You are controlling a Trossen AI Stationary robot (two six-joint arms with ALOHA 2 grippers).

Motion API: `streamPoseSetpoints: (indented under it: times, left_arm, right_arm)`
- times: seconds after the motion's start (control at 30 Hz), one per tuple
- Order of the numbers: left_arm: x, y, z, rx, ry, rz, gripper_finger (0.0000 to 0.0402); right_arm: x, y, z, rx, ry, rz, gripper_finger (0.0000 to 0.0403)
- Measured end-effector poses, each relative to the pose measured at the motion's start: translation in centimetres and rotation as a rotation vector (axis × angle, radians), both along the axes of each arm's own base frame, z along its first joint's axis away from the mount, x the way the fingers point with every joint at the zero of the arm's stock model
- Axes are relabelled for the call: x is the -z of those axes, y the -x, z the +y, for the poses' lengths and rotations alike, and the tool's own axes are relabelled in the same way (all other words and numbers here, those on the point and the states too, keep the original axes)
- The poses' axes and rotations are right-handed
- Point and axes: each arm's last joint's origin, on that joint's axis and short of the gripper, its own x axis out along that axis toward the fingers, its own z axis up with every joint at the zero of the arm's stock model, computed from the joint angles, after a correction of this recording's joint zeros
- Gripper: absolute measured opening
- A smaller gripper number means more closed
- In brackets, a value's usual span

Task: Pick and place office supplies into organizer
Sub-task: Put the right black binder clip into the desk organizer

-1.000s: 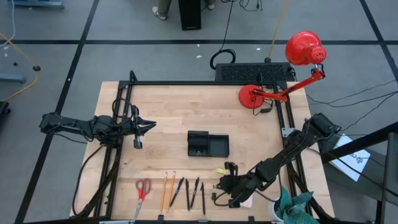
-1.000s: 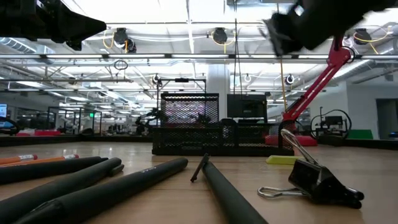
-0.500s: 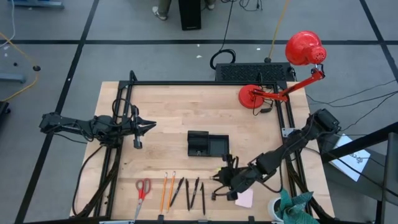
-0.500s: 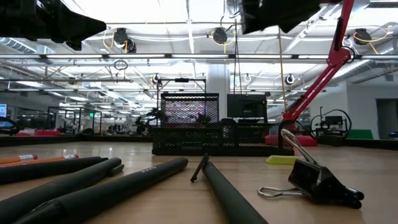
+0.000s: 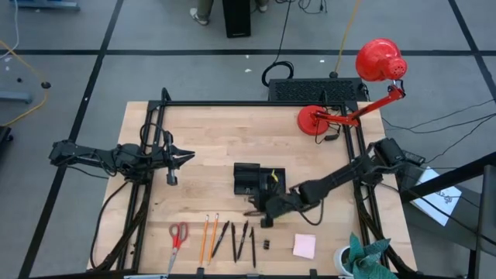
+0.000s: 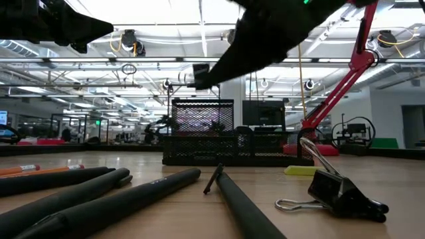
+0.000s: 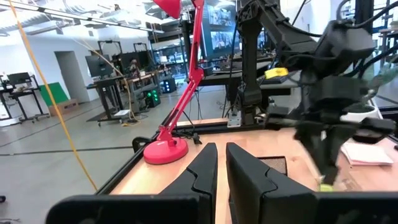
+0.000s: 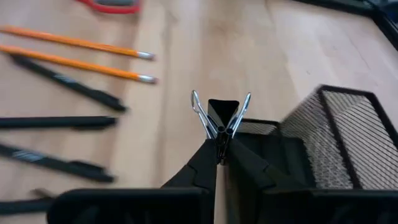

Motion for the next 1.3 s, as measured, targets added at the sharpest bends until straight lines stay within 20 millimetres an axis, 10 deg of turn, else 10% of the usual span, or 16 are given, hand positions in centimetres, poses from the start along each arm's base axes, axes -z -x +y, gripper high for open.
streamPoseSetpoints:
  times: [0.5, 1.3]
  left_arm:
    - [0.0, 0.0, 0.0, -0.008, -0.001, 0.000, 0.0042]
    - [0.1, 0.0, 0.0, -0.008, -0.007, 0.007, 0.0042]
  right_arm:
    - [2.7, -1.9, -5.0, 0.095, -0.030, 0.089, 0.0018]
    - [2.8, -1.8, -5.2, 0.100, -0.079, 0.100, 0.0120]
